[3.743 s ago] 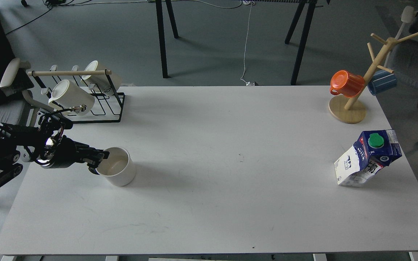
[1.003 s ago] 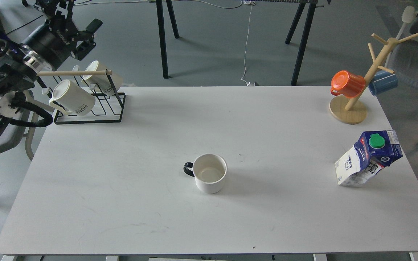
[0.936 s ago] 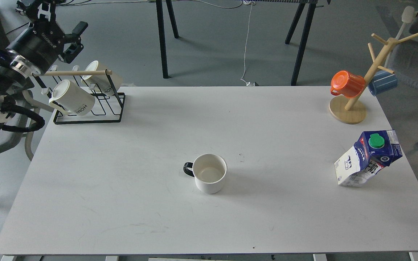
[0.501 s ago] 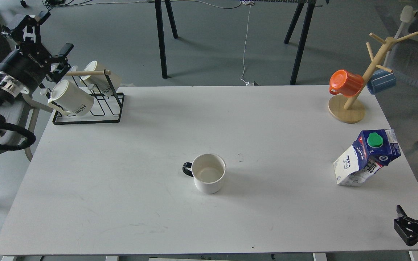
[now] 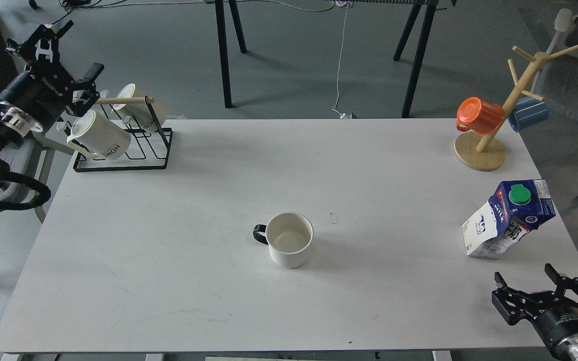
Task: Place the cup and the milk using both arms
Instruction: 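Reach the right gripper to the milk carton and grasp it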
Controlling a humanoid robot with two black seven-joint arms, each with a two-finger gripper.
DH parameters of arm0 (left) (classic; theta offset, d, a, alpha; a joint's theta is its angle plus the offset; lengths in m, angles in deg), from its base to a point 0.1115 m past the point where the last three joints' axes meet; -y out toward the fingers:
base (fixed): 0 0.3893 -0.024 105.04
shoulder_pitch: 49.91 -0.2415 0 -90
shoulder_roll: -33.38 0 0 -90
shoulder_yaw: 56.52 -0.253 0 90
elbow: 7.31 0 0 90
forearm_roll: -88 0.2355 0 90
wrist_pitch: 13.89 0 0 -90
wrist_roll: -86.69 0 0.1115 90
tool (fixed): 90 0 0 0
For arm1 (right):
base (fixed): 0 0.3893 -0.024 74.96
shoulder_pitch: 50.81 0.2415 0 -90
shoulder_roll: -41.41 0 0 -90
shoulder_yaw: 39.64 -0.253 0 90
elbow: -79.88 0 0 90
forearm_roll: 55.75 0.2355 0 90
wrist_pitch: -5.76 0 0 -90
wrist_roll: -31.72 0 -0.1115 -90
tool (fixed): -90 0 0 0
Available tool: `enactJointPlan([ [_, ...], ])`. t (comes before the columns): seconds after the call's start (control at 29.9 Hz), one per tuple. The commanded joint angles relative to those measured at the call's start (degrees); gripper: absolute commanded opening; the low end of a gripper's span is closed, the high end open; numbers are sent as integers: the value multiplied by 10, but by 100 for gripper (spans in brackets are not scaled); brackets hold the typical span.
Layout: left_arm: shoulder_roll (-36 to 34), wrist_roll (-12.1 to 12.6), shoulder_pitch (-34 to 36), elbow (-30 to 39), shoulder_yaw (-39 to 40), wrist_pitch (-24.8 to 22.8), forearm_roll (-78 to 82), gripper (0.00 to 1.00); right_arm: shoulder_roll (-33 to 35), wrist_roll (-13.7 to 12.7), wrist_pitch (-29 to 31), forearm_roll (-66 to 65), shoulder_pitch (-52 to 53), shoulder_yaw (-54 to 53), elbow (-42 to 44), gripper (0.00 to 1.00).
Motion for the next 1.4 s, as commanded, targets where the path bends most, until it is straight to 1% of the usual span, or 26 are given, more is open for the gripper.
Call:
enactJointPlan([
  [0.0, 2, 0, -8, 0, -1, 0, 0, 94, -6, 1, 0, 0, 20, 0, 0, 99],
  [0.57, 2, 0, -20, 0, -1, 0, 1, 94, -55, 0, 0, -15, 85, 0, 18, 99],
  [0.77, 2, 0, -19, -1, -1, 0, 1, 94, -80, 0, 0, -16, 103, 0, 39, 99],
  [0.9, 1, 0, -20, -2, -1, 0, 2, 94, -81, 1, 0, -16, 104, 0, 39, 95],
  [0.94, 1, 0, -20, -3, -1, 0, 2, 94, -81, 2, 0, -17, 104, 0, 39, 93],
  [0.97, 1, 0, -22, -4, -1, 0, 2, 94, -81, 2, 0, -17, 103, -1, 39, 86],
  [1.04, 1, 0, -29, -9, -1, 0, 1, 94, -81, 3, 0, -23, 104, -3, 38, 57],
  [1.07, 1, 0, -30, -9, -1, 0, 1, 94, -81, 3, 0, -32, 103, -6, 38, 44],
  [1.1, 1, 0, -30, -9, -1, 0, 1, 94, -81, 4, 0, -38, 104, -7, 38, 33],
  [1.14, 1, 0, -31, -9, -1, 0, 1, 94, -81, 5, 0, -38, 105, -8, 38, 30],
  [1.2, 1, 0, -35, -10, -1, 0, 1, 94, -81, 7, 0, -40, 105, -9, 36, 28],
  [1.3, 1, 0, -40, -10, -1, 0, 1, 94, -87, 7, 0, -43, 105, -9, 33, 18],
  [1.37, 1, 0, -40, -10, -1, 0, 2, 94, -93, 7, 0, -44, 106, -9, 32, 16],
])
